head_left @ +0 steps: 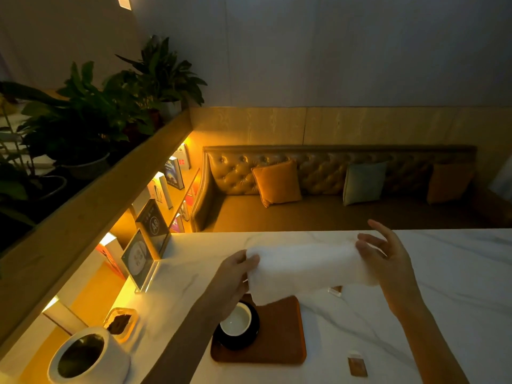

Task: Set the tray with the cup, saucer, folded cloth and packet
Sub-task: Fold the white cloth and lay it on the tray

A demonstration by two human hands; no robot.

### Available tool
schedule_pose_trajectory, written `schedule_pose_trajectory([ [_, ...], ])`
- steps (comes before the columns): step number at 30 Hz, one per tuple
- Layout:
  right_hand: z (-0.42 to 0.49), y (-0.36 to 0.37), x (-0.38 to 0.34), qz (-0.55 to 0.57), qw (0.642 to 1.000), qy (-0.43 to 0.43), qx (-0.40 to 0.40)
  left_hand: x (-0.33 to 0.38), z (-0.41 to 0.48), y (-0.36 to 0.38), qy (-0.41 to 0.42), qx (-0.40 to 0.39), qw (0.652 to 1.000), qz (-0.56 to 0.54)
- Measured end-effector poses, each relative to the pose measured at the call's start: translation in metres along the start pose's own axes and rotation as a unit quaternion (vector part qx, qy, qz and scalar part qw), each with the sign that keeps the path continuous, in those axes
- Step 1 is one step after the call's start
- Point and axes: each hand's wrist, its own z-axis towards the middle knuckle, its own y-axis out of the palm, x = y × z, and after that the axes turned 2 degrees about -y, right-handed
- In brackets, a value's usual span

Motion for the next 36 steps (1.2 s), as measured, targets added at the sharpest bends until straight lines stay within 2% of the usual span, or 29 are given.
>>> schedule_pose_trajectory([
  [3,0.002,0.003,0.016,-0.002,0.997,0.065,-0.033,-0.004,0.006,0.006,0.091,0.075,0.988,0.105],
  [6,-0.003,0.012,0.032,-0.024,0.994,0.084,-0.064,-0.008,0.012,0.003,0.160,0.142,0.956,0.201],
  [8,-0.008,0.020,0.037,-0.013,0.994,0.092,-0.053,-0.007,0.011,0.004,0.178,0.175,0.936,0.249],
  [12,-0.020,0.043,0.034,0.007,0.997,0.072,0.012,-0.014,0.013,0.010,0.171,0.228,0.929,0.235],
  [17,-0.058,0.093,0.009,0.070,0.997,-0.023,0.029,-0.019,0.014,0.035,0.193,0.230,0.931,0.207],
  [20,-0.075,0.115,-0.001,0.077,0.996,-0.044,0.021,-0.018,0.012,0.045,0.210,0.245,0.925,0.201],
  [24,-0.090,0.133,-0.008,0.063,0.994,-0.083,0.023,-0.020,0.006,0.054,0.219,0.208,0.937,0.174],
  [33,-0.092,0.139,-0.005,0.078,0.993,-0.063,0.061,-0.018,-0.008,0.057,0.216,0.174,0.955,0.109],
  [36,-0.093,0.143,-0.005,0.080,0.994,-0.060,0.038,-0.016,-0.015,0.061,0.228,0.179,0.949,0.123],
])
